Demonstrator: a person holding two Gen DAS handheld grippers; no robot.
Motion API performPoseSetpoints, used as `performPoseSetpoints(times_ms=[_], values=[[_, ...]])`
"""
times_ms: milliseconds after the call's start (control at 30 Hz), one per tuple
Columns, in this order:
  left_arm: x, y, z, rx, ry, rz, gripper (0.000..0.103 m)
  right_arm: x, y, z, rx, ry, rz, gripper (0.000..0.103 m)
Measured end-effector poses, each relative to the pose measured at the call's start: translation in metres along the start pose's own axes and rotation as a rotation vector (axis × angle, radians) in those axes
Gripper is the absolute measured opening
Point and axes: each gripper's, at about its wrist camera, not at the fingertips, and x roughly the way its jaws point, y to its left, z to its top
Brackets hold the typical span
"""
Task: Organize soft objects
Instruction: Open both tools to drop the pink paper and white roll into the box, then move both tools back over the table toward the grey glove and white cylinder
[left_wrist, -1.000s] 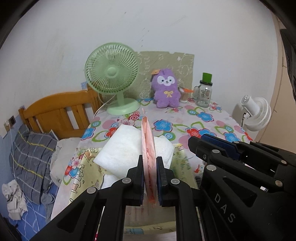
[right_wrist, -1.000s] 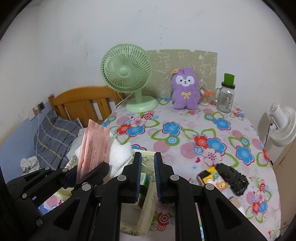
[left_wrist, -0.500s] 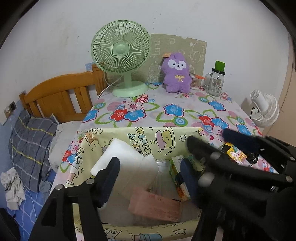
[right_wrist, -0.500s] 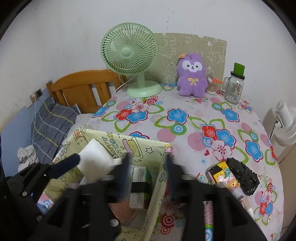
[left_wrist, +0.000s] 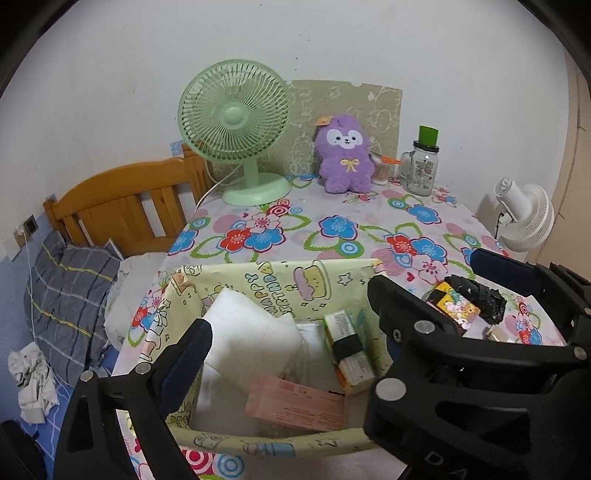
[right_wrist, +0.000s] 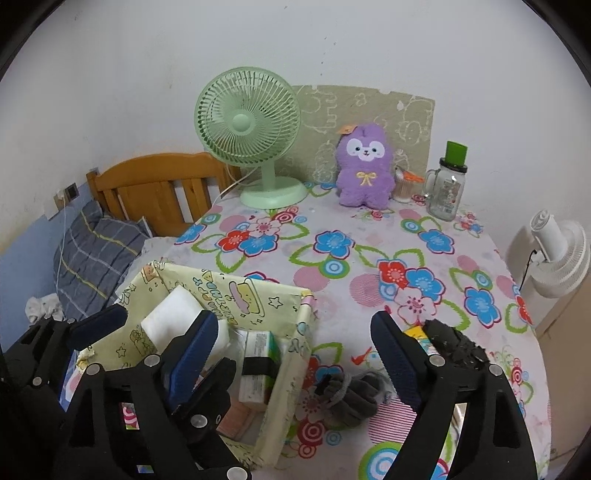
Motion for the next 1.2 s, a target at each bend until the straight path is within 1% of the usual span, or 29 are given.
performPoseSetpoints(times_ms=[167, 400, 800, 1067, 1200], values=[[-0.012, -0.012, 0.001, 0.018, -0.023, 0.006, 0.099, -0.014, -0.008, -0.002, 0.011, -0.014, -0.008, 0.088], [-0.025, -0.029, 0.000, 0.026, -0.040, 0.002, 0.099, -0.036, -0.023, -0.008, 0.021, -0.039, -0.040, 0.094], [-0.050, -0.063, 0.001, 0.049, -0.078, -0.030, 0.100, -0.071, -0.049, -0.014, 0.036, -0.075, -0.074, 0.095], [-0.059, -0.085, -0.002, 0.069, -0.086, -0.063, 0.100, -0.088, -0.067, -0.023, 0.054, -0.089, -0.105, 0.095], [-0.063, -0.095, -0.005, 0.064, -0.092, -0.064, 0.100, -0.096, -0.075, -0.028, 0.051, -0.100, -0.121, 0.095]])
